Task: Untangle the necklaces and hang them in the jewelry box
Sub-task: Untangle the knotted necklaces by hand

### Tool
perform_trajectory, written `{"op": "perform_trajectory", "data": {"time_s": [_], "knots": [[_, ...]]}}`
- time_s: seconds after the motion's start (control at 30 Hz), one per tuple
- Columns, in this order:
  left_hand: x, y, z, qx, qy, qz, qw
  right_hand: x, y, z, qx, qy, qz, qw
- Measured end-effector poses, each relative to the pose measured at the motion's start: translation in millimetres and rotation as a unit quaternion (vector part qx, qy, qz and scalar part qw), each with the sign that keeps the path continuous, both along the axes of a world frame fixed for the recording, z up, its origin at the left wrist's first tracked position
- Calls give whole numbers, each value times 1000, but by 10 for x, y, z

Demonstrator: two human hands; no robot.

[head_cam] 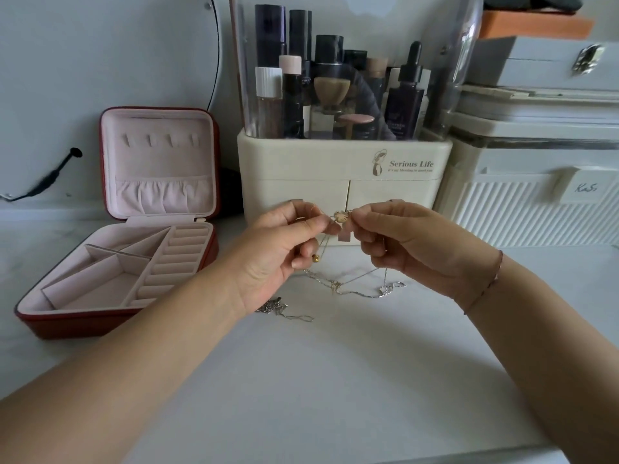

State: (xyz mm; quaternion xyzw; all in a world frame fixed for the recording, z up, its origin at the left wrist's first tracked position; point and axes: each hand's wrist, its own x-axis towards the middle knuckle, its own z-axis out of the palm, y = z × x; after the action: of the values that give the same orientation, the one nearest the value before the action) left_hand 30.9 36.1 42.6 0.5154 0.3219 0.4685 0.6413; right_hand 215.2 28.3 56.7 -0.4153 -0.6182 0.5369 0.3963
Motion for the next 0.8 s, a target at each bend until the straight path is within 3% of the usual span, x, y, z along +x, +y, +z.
{"op": "perform_trajectory", "data": {"time_s": [0.3,0.8], "knots": [[-6,-18,-27,30,54,-8,998,-17,26,-30,-25,7,-29,999],[4,-36,-43,74,121,10,990,-19,7,-17,-30,13,13,999]]}}
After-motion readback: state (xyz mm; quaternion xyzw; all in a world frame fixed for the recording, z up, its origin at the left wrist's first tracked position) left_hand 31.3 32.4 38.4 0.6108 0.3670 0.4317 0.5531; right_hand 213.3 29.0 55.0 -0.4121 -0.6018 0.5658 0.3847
